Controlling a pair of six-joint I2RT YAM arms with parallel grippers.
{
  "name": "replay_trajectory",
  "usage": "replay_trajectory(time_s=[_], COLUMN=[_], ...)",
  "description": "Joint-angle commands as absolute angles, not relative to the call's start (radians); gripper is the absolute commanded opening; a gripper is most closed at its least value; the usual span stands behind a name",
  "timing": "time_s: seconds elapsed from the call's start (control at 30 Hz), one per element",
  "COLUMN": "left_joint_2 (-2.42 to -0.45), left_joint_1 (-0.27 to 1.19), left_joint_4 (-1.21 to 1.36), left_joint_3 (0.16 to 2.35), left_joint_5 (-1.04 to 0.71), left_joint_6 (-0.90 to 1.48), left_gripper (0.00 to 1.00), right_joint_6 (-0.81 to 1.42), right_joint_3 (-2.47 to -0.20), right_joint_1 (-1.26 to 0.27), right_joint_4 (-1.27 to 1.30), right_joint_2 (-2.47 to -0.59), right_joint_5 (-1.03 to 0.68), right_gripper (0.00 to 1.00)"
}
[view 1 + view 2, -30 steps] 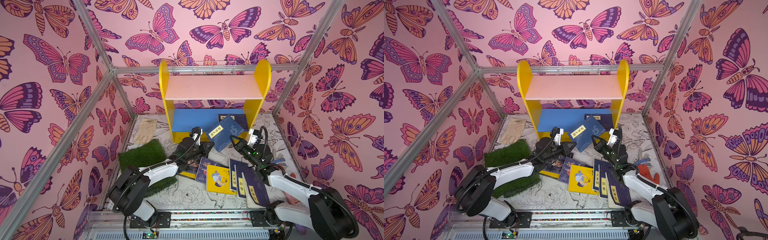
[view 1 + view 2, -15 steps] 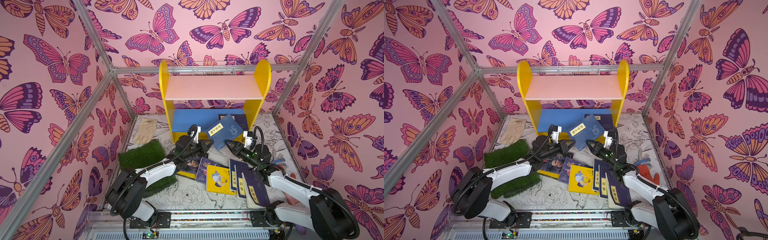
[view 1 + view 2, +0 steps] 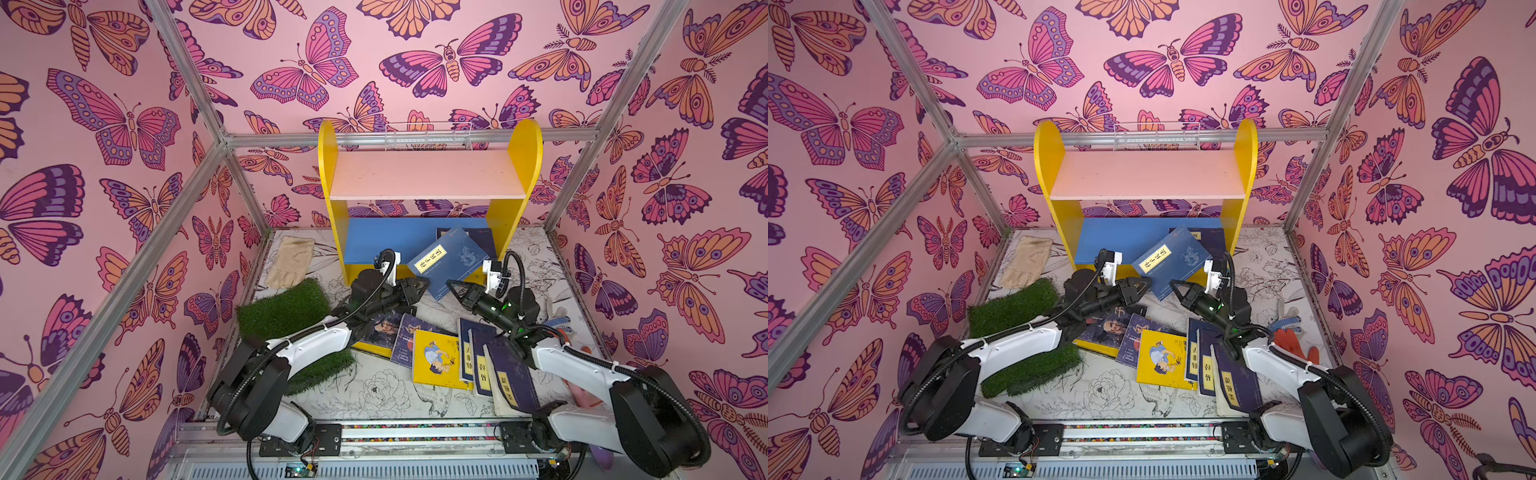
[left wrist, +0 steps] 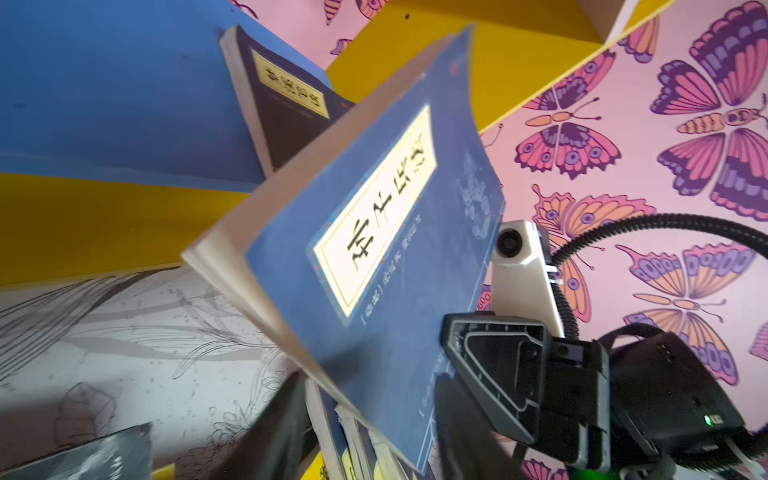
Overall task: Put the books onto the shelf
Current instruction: 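Carry the book with the right gripper onto the blue shelf, then lower the book onto the first book and open the right gripper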
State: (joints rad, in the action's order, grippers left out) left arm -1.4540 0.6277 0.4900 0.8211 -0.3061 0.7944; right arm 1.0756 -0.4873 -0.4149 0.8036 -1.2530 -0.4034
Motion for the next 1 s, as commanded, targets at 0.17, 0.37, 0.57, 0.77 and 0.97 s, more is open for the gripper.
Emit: replay_trajectory(time_s=[0.17, 0.37, 0.57, 0.77, 0.97], left_joint_2=[-1.292, -1.242, -1.237, -1.239, -1.230], left_joint_1=[0.581, 0.580, 0.579, 0.580, 0.575], left_joint_4=[0.226, 0.190, 0.185, 0.157, 0.131], left_joint_3=[0.732, 0.682, 0.674, 0.693, 0.695], left_joint_5=[0.043, 0.069, 0.068, 0.057, 0.052], left_joint_6=[0.772, 0.774, 0.762, 0.734, 0.721], left_gripper=[0.68, 0.68, 0.67, 0.67, 0.67], right_joint_6=[1.092, 1.119, 1.226, 1.270, 1.351], right_joint_3=[-0.617, -0.706, -0.723, -0.793, -0.809], right_joint_1=[-0.358, -0.356, -0.357, -0.360, -0.377], right_joint_4=[0.879, 0.876, 1.020, 1.050, 1.058], right_joint_2=[-1.309, -1.397, -1.499, -1.590, -1.655], right_joint_5=[-0.282, -0.223, -0.067, 0.000, 0.111], right_gripper=[0.00, 0.00, 0.00, 0.00, 0.00])
